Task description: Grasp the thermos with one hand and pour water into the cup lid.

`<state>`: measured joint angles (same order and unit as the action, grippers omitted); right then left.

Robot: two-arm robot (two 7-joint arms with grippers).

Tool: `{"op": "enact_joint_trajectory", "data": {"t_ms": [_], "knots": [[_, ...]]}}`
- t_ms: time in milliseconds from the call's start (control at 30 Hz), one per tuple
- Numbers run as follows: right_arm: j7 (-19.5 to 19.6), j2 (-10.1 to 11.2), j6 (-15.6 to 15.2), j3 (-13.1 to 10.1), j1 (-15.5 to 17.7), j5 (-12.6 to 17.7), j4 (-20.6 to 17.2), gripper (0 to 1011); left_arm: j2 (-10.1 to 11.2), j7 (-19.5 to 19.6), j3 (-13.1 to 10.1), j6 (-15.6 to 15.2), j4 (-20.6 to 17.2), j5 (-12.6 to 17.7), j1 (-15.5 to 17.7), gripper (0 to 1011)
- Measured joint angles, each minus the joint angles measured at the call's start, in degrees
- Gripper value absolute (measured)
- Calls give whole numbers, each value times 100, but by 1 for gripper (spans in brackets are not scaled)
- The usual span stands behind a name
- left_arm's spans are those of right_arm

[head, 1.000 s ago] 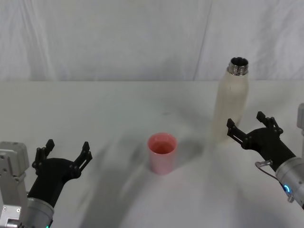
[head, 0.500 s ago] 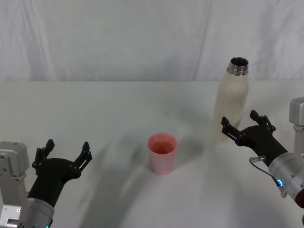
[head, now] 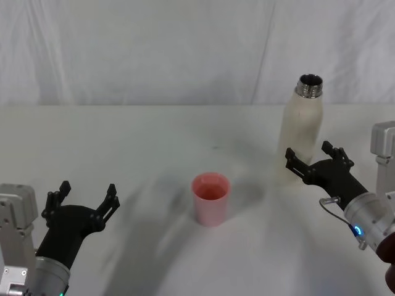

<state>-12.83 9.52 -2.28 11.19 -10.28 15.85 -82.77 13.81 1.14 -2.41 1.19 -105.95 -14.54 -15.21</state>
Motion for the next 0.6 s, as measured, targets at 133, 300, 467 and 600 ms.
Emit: {"op": "enact_joint_trajectory", "data": {"t_ms": [133, 300, 467, 600], "knots": [[1, -19, 21, 23, -83, 16, 92, 1001, 0, 0, 0, 0, 0, 0, 0, 1001], [1, -41, 45, 46, -162, 36, 199, 1001, 0, 0, 0, 0, 0, 0, 0, 1001], [0, -65, 72, 69, -256, 49, 325, 1001, 0, 0, 0, 0, 0, 0, 0, 1001], [-1, -84, 94, 87, -309, 53, 412, 1001, 0, 0, 0, 0, 0, 0, 0, 1001]]}}
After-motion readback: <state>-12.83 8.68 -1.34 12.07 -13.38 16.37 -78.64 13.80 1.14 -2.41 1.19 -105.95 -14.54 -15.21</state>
